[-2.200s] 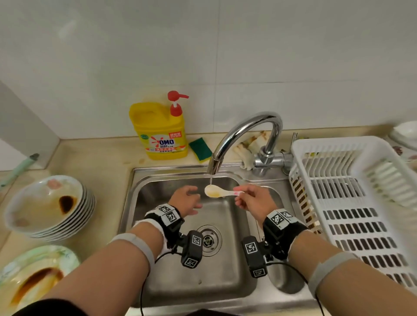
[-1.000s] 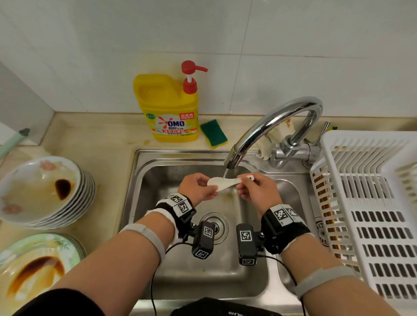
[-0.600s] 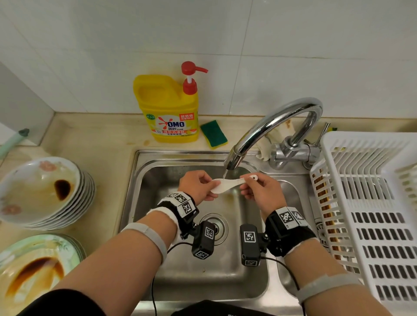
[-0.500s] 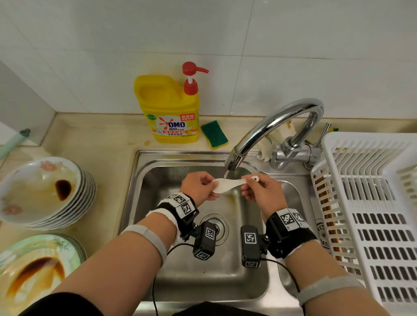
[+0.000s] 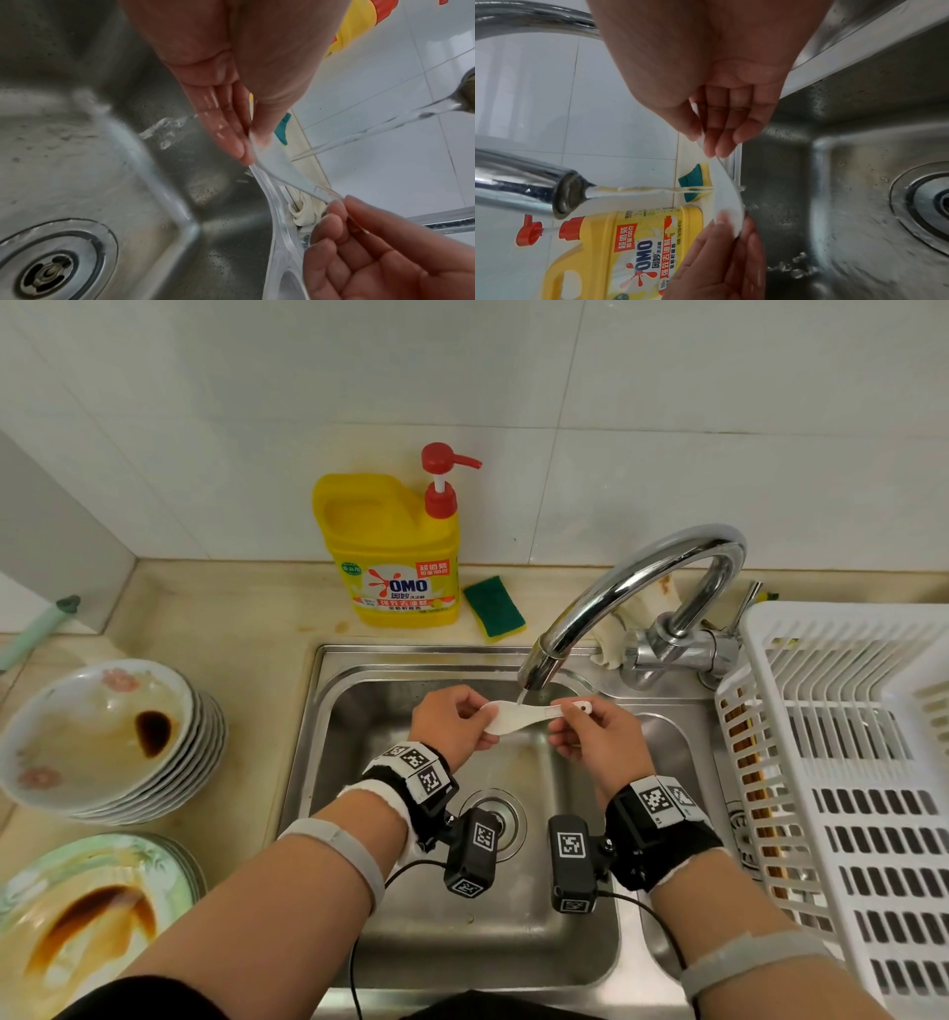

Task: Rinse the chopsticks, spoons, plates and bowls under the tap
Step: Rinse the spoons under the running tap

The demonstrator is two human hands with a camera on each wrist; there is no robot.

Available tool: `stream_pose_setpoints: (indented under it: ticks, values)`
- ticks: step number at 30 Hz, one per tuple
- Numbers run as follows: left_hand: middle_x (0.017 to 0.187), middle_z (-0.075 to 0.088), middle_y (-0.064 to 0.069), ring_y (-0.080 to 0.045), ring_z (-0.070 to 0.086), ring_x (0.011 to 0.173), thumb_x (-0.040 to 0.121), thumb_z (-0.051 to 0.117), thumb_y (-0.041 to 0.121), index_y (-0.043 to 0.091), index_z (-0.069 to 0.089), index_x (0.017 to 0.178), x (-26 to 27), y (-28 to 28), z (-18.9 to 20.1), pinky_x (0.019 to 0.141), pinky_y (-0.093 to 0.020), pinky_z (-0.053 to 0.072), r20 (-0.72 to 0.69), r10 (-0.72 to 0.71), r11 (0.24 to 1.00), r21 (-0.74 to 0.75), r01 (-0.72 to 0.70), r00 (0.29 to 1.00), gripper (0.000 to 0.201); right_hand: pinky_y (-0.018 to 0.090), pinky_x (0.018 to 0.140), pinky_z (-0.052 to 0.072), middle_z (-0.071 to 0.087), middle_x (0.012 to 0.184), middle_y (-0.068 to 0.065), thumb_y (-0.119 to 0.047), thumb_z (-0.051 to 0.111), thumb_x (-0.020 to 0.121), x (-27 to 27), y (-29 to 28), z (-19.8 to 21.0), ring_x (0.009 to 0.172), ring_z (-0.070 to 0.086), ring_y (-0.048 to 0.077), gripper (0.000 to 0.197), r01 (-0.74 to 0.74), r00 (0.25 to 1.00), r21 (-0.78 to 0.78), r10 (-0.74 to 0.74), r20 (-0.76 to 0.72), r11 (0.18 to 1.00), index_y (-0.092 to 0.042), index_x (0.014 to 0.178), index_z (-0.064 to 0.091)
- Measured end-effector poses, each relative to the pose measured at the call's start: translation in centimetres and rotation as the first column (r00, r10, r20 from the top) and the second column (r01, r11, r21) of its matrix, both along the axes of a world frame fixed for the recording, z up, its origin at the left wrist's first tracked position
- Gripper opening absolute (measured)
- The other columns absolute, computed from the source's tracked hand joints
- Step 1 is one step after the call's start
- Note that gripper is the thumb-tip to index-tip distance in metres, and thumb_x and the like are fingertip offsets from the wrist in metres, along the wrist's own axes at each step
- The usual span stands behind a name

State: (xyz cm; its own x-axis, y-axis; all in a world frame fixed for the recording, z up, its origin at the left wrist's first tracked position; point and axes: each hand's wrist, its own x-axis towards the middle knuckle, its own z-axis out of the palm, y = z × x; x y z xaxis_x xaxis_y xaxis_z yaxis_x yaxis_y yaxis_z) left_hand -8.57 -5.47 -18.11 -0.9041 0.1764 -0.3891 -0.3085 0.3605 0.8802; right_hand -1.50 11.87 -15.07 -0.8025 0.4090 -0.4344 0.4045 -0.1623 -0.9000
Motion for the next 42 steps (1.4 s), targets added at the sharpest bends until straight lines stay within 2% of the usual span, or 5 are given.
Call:
stream_pose_setpoints:
  ticks: [12, 18, 25, 35, 42]
  values:
    - [0.078, 0.075, -0.008, -0.016, 0.075, 0.065, 0.087, 0.079, 0.025, 0.009, 0.064, 0.085, -0.1, 0.2, -0.2, 0.060, -0.026, 0.060, -0.014, 0.034, 0.999, -0.036, -0.034, 0.999, 0.023, 0.021, 0.058, 0.054, 0.069, 0.071, 0.006, -0.006, 0.055, 0.102, 0.2, -0.1, 0.1, 0.059, 0.064, 0.011, 0.016, -0.002, 1.000, -0.013, 0.002, -0.017, 1.000, -0.006, 0.097, 0.070]
    - [0.095, 0.075, -0.010, -0.022, 0.076, 0.075, 0.093, 0.066, 0.004, 0.009, 0.068, 0.098, -0.2, 0.2, -0.2, 0.080, -0.042, 0.064, 0.001, 0.000, 1.000, -0.018, 0.000, 1.000, 0.007, 0.022, 0.059, 0.053, 0.069, 0.074, 0.007, -0.005, 0.055, 0.102, 0.3, -0.2, -0.2, 0.060, 0.064, 0.014, 0.016, 0.008, 1.000, -0.029, -0.008, -0.006, 1.000, -0.009, 0.097, 0.070]
    - [0.075, 0.073, -0.004, -0.015, 0.073, 0.065, 0.082, 0.083, 0.032, 0.012, 0.062, 0.085, -0.2, 0.3, -0.1, 0.065, -0.034, 0.062, -0.036, 0.000, 0.997, -0.078, -0.003, 0.999, 0.030, 0.027, 0.066, 0.055, 0.069, 0.076, 0.010, -0.008, 0.069, 0.094, 0.5, -0.1, -0.9, 0.070, 0.065, 0.017, 0.002, -0.027, 1.000, 0.006, 0.027, 0.006, 1.000, -0.006, 0.094, 0.069]
    - [0.092, 0.076, -0.009, -0.025, 0.076, 0.079, 0.086, 0.067, -0.004, 0.014, 0.071, 0.089, 0.1, -1.0, -0.4, 0.075, -0.037, 0.064, 0.049, -0.001, 1.000, 0.028, 0.000, 0.999, 0.019, 0.038, 0.068, 0.055, 0.067, 0.062, 0.002, -0.024, 0.081, 0.082, -1.4, -0.6, -1.9, 0.058, 0.060, 0.016, 0.020, -0.154, 0.987, 0.355, 0.125, 0.103, 0.922, -0.014, 0.078, 0.064]
    - [0.082, 0.076, -0.009, -0.019, 0.075, 0.069, 0.091, 0.074, 0.014, 0.013, 0.070, 0.089, -0.4, -3.6, -0.6, 0.060, -0.025, 0.057, 0.042, 0.135, 0.991, 0.014, -0.136, 0.990, 0.005, 0.029, 0.065, 0.060, 0.076, 0.079, 0.016, -0.012, 0.070, 0.095, -2.4, -2.6, -1.8, 0.074, 0.074, 0.030, 0.010, -0.130, 0.991, -0.064, 0.132, 0.031, 0.989, -0.002, 0.092, 0.070]
